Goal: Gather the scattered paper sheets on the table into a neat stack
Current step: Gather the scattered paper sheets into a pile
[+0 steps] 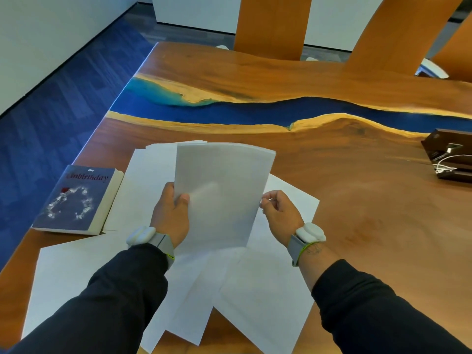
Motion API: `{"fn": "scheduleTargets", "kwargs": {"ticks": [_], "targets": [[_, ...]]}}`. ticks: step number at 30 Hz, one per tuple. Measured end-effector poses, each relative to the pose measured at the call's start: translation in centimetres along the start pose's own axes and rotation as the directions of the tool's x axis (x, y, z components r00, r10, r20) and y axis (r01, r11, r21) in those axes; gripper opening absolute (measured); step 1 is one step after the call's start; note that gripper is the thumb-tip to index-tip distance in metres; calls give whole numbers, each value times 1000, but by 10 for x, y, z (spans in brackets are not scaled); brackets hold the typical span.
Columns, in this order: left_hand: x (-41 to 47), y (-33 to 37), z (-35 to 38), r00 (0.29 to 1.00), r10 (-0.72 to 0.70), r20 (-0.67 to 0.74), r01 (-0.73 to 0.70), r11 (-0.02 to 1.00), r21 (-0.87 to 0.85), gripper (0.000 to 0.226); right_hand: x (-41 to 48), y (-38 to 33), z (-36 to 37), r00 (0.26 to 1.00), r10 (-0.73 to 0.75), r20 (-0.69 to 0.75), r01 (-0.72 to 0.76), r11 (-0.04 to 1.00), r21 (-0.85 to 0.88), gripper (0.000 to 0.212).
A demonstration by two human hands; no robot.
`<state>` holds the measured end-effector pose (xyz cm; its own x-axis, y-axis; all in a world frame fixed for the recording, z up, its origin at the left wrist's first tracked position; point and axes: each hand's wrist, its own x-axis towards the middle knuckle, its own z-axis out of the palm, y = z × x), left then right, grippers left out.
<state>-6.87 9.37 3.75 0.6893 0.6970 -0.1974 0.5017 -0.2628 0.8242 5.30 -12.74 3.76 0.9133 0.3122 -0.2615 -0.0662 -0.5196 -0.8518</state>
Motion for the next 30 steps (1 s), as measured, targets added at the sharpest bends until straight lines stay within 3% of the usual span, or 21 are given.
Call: {"fn": "scheduleTargets", "kwargs": {"ticks": [4,7,9,11,14,16,20,22,27,28,30], "targets": [[1,-7,10,994,-63,88,56,996,74,20,0,24,-4,996,84,-12,-84,996,-8,7],[-3,-9,18,979,-122,163,103,987,123,28,2,47,-12,977,207,-49,-211,971,-109,14],[-6,-11,22,961,-165,220,130,978,164,32,3,67,-24,964,254,-72,-262,880,-396,34],[-10,-13,27,942,-200,269,147,968,205,37,3,87,-37,959,269,-90,-263,725,-636,65],[-17,-13,37,915,-237,327,158,955,251,32,2,113,-51,934,348,-76,-288,612,-736,102],[-22,-13,42,900,-259,351,170,949,265,31,1,125,-54,928,367,-61,-274,564,-779,113],[-26,-14,45,873,-283,398,162,937,311,34,0,140,-59,940,331,-77,-248,513,-822,106],[-27,-13,45,862,-291,416,168,937,307,33,1,142,-63,931,355,-83,-277,542,-793,105],[-34,-12,50,814,-319,486,202,939,279,30,3,139,-67,910,414,18,-224,527,-820,95],[-35,-13,50,804,-321,501,203,940,276,30,3,137,-66,915,401,53,-196,555,-808,86],[-35,-15,53,785,-319,531,204,943,264,29,5,130,-65,936,327,128,-167,734,-659,61]]}}
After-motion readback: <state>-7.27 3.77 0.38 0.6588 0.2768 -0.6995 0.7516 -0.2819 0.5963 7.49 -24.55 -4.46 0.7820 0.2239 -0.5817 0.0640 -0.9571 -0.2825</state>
